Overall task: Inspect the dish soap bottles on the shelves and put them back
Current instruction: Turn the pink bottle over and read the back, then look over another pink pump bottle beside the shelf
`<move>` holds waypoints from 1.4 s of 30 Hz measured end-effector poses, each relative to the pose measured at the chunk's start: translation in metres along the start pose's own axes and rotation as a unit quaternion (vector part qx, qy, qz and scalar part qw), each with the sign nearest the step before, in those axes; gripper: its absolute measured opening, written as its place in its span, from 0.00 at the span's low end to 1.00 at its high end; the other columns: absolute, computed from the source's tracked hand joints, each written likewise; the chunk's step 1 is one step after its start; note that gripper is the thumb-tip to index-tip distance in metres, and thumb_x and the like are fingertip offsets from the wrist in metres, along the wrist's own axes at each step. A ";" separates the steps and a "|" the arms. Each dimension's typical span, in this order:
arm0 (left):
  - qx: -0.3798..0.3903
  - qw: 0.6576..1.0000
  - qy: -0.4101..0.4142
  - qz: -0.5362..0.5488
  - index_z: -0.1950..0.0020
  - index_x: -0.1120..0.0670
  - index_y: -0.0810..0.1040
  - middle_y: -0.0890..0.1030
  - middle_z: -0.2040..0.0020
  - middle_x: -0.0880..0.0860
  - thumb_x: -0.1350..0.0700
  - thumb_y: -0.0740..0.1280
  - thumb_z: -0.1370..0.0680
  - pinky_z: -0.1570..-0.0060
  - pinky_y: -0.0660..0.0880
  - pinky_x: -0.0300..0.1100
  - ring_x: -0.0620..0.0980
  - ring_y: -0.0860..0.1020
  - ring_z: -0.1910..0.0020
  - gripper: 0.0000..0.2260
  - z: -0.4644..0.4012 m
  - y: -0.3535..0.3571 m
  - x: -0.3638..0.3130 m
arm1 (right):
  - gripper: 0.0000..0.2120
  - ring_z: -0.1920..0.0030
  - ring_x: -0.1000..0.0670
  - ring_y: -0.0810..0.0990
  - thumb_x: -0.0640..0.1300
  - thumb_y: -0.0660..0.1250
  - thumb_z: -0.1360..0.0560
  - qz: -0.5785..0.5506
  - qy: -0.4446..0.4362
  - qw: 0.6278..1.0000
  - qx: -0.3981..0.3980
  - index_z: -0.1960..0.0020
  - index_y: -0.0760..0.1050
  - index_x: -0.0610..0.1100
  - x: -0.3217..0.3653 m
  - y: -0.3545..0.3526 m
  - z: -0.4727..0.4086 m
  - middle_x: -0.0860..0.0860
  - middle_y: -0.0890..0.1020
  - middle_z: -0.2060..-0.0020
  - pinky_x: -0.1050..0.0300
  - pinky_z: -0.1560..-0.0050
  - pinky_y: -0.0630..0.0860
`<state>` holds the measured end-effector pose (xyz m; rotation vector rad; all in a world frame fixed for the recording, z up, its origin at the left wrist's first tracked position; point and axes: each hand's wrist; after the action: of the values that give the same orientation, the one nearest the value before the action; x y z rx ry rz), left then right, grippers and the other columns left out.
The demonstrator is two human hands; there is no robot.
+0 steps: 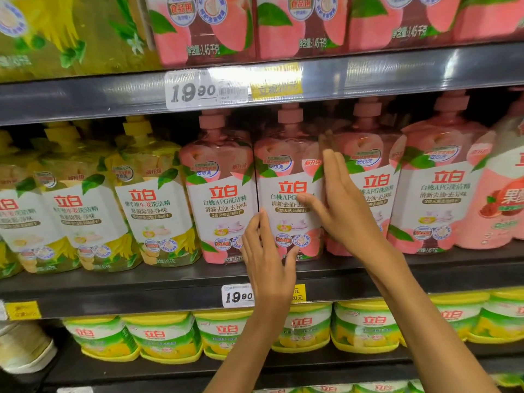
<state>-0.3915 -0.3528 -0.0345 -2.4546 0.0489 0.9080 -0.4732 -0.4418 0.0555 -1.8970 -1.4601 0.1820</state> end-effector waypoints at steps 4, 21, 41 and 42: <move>-0.023 1.000 -0.006 -0.001 0.25 0.60 0.59 0.67 0.30 0.59 0.59 0.74 0.28 0.30 0.63 0.58 0.57 0.65 0.30 0.37 0.003 0.005 -0.005 | 0.29 0.50 0.42 0.74 0.42 0.69 0.23 0.001 0.001 1.000 -0.007 0.28 0.60 0.35 0.002 -0.004 0.003 0.39 0.68 0.36 0.48 0.55 0.75; 0.047 0.984 -0.044 0.166 0.22 0.50 0.45 0.51 0.22 0.46 0.57 0.66 0.22 0.25 0.50 0.37 0.40 0.50 0.24 0.36 0.018 0.061 -0.102 | 0.29 0.68 0.40 0.73 0.66 0.68 0.32 0.162 0.007 0.977 -0.139 0.69 0.64 0.41 -0.073 -0.069 -0.016 0.39 0.74 0.74 0.47 0.55 0.59; -0.126 0.923 -0.189 0.312 0.36 0.50 0.72 0.67 0.41 0.49 0.52 0.68 0.24 0.41 0.70 0.30 0.45 0.73 0.41 0.17 -0.002 0.065 -0.130 | 0.18 0.54 0.40 0.73 0.44 0.69 0.24 -0.083 -0.030 0.987 -0.136 0.44 0.73 0.29 -0.061 -0.073 0.002 0.34 0.71 0.48 0.53 0.56 0.69; -0.130 0.924 -0.181 0.310 0.38 0.48 0.71 0.67 0.42 0.50 0.53 0.68 0.24 0.44 0.69 0.26 0.45 0.72 0.42 0.15 -0.002 0.065 -0.130 | 0.18 0.54 0.40 0.73 0.44 0.69 0.23 -0.091 -0.024 0.986 -0.138 0.45 0.73 0.29 -0.061 -0.073 0.001 0.35 0.71 0.48 0.53 0.56 0.69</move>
<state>-0.5045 -0.4279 0.0175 -2.4935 0.6417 1.7244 -0.5521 -0.4881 0.0810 -1.9701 -1.7575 -0.0644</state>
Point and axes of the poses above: each hand's wrist, its own z-axis away from the middle knuckle, its own y-axis out of the palm, x = y × z
